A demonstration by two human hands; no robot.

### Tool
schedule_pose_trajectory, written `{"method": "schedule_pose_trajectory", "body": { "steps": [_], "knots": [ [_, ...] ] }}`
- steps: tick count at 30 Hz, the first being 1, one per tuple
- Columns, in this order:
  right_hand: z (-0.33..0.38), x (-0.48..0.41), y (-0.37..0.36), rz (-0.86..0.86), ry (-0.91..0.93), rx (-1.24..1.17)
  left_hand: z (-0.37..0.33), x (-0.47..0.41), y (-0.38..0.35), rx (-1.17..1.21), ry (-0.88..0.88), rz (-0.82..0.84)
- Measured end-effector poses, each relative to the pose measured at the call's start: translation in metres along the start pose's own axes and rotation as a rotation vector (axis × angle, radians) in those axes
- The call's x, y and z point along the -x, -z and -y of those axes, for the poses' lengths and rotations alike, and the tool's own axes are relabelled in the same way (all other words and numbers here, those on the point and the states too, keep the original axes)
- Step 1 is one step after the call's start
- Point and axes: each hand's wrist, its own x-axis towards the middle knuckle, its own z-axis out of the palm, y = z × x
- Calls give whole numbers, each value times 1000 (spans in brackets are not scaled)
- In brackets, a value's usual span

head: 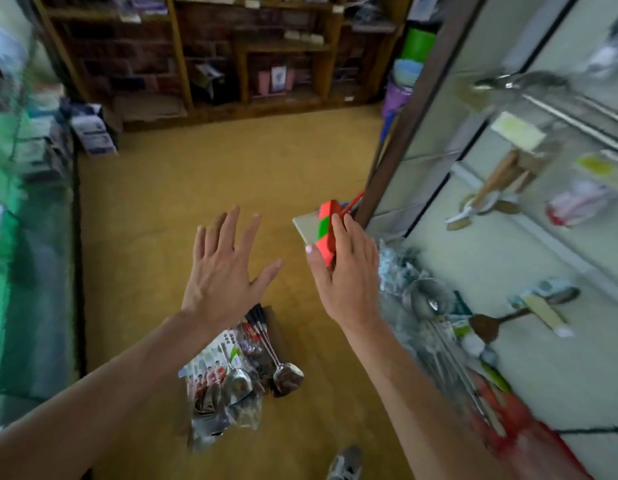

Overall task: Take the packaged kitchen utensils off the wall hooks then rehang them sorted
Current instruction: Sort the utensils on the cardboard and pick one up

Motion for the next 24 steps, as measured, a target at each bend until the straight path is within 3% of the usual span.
{"method": "schedule_pose_trajectory", "body": {
  "steps": [10, 24],
  "knots": [
    [-76, 60, 140, -49, -118, 263, -120, 11, 23, -97, -222, 36],
    [-278, 217, 278, -17, -455, 457, -388, 60, -67, -28, -569, 168]
  ]
}}
